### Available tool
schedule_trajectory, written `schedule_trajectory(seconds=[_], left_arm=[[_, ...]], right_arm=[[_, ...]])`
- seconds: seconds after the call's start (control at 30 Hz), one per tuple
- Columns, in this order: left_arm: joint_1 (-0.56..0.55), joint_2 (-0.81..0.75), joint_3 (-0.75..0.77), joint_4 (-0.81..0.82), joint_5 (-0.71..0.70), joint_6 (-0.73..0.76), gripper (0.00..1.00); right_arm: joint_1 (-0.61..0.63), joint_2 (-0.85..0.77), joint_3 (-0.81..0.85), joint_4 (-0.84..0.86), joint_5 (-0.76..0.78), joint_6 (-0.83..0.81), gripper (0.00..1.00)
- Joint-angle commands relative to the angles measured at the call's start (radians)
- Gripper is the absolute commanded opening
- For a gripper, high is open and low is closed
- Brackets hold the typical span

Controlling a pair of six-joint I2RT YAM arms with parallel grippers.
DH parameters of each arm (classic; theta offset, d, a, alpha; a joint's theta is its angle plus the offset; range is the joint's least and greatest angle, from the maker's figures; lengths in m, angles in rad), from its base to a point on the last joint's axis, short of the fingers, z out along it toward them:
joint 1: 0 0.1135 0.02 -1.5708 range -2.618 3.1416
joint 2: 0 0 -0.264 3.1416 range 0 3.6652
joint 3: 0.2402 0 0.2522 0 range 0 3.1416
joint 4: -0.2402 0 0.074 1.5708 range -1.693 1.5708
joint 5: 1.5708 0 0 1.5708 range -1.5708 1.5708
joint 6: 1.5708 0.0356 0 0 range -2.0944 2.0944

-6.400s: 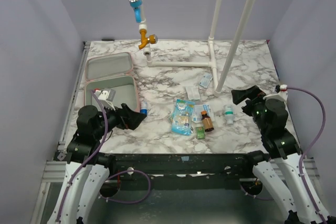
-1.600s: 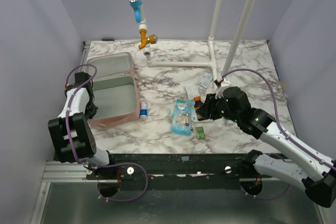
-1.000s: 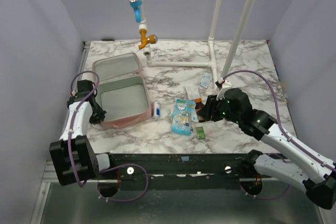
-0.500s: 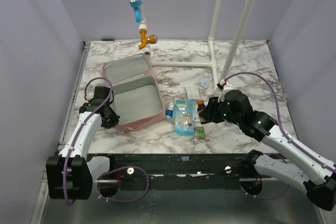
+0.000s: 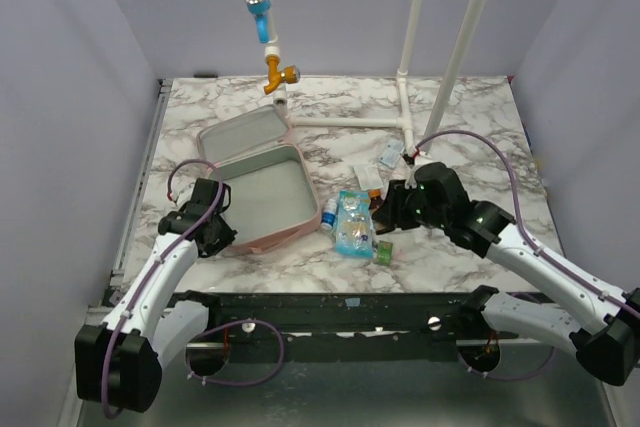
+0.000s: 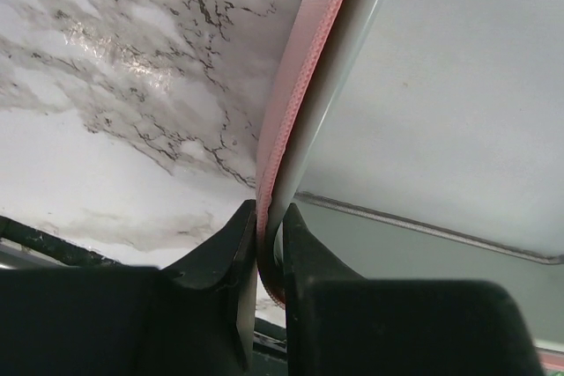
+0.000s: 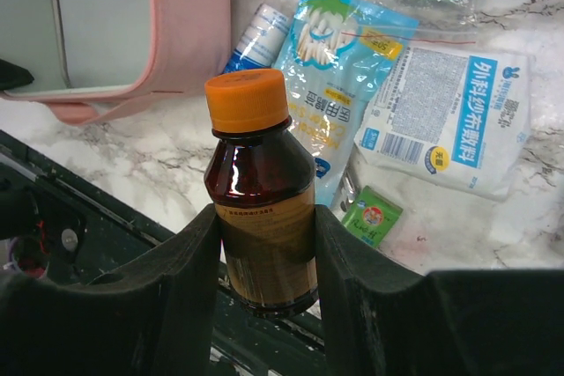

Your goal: Organize the medicine kit

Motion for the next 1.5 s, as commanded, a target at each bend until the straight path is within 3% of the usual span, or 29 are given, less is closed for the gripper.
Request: schedule_trajectory(seconds=[0.0,0.43,0.77,0.9,1.17,1.3,1.47], left_arm=[[-0.046,-0.098,-0.027,0.023,0.028,-0.002,0.02],[-0.048,-0.175,-0.043,-0.033,0.001,-0.043,0.24],[-0.048,-0.203,-0.012,-0.023,0.034,0.000,0.53],[-0.047,-0.222,0.019,-0.024,0.109,0.060,0.66],[-0.047,-0.268,0.115,-0.068,0.248,0.180,0.68],[-0.047,-0.337,0.159,-0.073,0.265,0.225,0.94],[-0.047,-0.373,0.206,-0.063,0.244,0.288,0.94]], right_arm=[[0.021,0.053,0.067,0.068,-0.058,0.018,0.26],[0.166,0.218,0.185,0.138,0.029,0.041,0.26],[0.274,0.385,0.323,0.151,0.097,0.058,0.26],[0.276,0.460,0.381,0.165,0.107,0.070,0.26],[0.287,0.645,0.513,0.164,0.129,0.070,0.26],[0.287,0.729,0.577,0.163,0.150,0.073,0.26],[0.310,0.852,0.675,0.160,0.145,0.086,0.26]])
